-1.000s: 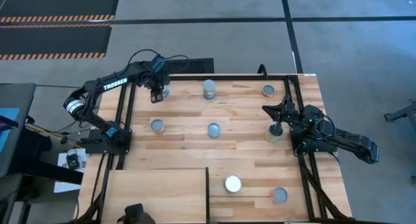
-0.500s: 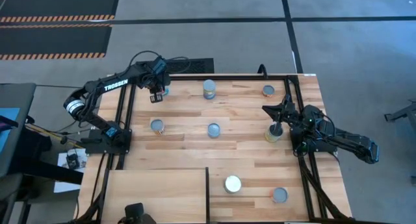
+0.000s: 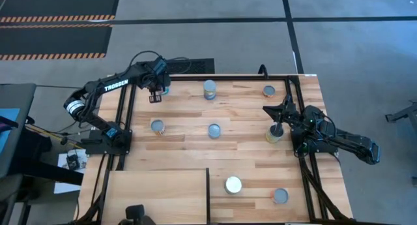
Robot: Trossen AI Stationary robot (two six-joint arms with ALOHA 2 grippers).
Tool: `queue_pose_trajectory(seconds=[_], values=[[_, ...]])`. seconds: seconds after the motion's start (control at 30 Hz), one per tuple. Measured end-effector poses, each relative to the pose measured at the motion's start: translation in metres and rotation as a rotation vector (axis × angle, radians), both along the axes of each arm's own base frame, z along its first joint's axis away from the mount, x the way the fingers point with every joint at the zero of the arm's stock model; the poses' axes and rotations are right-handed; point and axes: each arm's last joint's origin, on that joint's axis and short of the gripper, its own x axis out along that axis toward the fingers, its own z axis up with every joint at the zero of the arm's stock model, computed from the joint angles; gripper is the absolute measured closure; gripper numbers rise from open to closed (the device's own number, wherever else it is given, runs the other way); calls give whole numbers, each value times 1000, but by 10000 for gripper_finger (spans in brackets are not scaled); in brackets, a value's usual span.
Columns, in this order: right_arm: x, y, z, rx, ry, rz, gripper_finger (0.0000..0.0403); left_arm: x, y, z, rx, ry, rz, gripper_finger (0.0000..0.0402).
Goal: Pick and place cans onto a shelf
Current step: Put the canned tomatoes on the shelf
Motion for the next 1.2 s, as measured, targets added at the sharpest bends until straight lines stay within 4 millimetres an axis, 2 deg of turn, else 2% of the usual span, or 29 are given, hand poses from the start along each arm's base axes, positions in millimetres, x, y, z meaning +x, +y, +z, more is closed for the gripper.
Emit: queue_pose_trajectory(seconds=[0.17, 0.27, 0.37, 0.43, 0.67, 0.77, 0.87, 1.07, 1.2], values=[[0, 0, 0, 0, 0, 0, 354, 0, -2, 13, -60, -16, 16, 401], [0, 0, 0, 0, 0, 0, 354, 4, 0, 31, -75, -83, 40, 401], [0, 0, 0, 0, 0, 0, 354, 6, 10, 54, -47, -172, 64, 402], [0, 0, 0, 0, 0, 0, 354, 7, 23, 63, -41, -181, 99, 401], [0, 0, 0, 0, 0, 0, 354, 11, 85, 48, -176, -123, 277, 401], [0, 0, 0, 0, -1, 0, 354, 12, 105, 44, -208, -117, 318, 387], [0, 0, 0, -1, -1, 0, 354, 10, 115, 41, -253, -71, 311, 357], [0, 0, 0, -1, -2, 0, 354, 1, 118, 38, -294, -25, 201, 293], [0, 0, 0, -1, -2, 0, 354, -11, 124, 33, -322, -41, 186, 277]])
